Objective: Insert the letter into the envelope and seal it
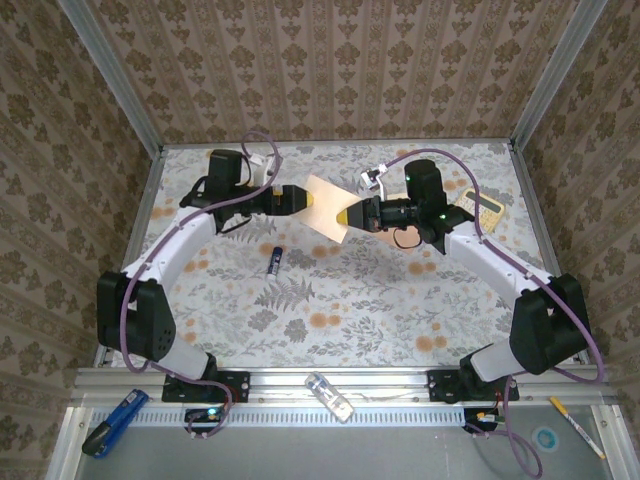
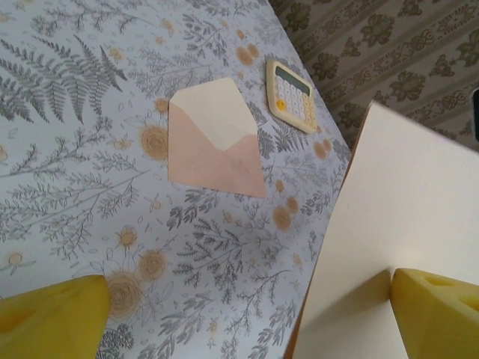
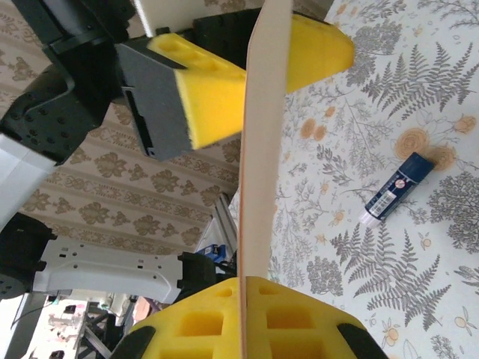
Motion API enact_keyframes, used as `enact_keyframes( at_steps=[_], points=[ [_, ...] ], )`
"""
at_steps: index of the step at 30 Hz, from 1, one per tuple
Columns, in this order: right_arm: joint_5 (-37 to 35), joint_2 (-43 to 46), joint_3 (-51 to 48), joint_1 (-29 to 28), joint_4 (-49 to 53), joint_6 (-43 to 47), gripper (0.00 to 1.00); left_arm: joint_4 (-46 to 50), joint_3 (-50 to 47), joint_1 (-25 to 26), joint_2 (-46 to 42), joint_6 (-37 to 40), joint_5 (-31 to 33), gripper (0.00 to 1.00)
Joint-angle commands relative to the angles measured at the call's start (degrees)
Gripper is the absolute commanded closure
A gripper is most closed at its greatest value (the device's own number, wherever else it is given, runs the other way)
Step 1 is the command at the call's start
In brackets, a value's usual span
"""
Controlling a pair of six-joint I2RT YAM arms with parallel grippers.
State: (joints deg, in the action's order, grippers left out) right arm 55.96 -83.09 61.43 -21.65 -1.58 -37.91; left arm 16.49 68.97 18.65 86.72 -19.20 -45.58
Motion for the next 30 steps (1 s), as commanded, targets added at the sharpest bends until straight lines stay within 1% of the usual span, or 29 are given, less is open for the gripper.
enact_keyframes(
  at_steps=[1, 10, 16, 18, 21, 24, 27, 30],
  points=[
    [2.6, 2.5, 0.3, -0.2, -3.4, -0.8, 1.00, 0.4, -1.4, -0.3, -2.0, 1.4, 0.2, 0.04],
    [4.7, 2.1, 0.1, -0.2, -9.5, -4.8, 1.00, -1.3, -3.2, -1.2, -1.6, 1.0, 0.2, 0.04],
    [5.3, 0.7, 0.1, -0.7, -9.3, -5.0, 1.00, -1.1, -1.7, -2.5, -0.8, 1.1, -0.4, 0.05],
    [4.1, 0.4, 0.3, -0.6, -7.2, -3.7, 1.00, -0.2, -0.6, -2.7, -0.9, 1.4, -0.7, 0.05],
    [1.0, -0.6, 1.9, -0.5, -0.1, 0.0, 1.00, 2.4, 1.5, -2.9, -2.0, 2.4, -0.5, 0.05],
    [-2.0, -2.4, 3.6, -0.3, 5.5, 1.9, 1.00, 5.4, 3.3, -3.0, -4.4, 3.6, -0.3, 0.07],
    [-3.2, -4.2, 4.9, -0.1, 7.9, 2.0, 1.00, 9.3, 5.5, -3.0, -7.0, 4.8, -0.5, 0.08],
    [-2.6, -5.6, 5.7, -0.2, 8.0, 2.0, 1.00, 11.9, 6.6, -2.9, -9.0, 5.6, -1.7, 0.09]
  ],
)
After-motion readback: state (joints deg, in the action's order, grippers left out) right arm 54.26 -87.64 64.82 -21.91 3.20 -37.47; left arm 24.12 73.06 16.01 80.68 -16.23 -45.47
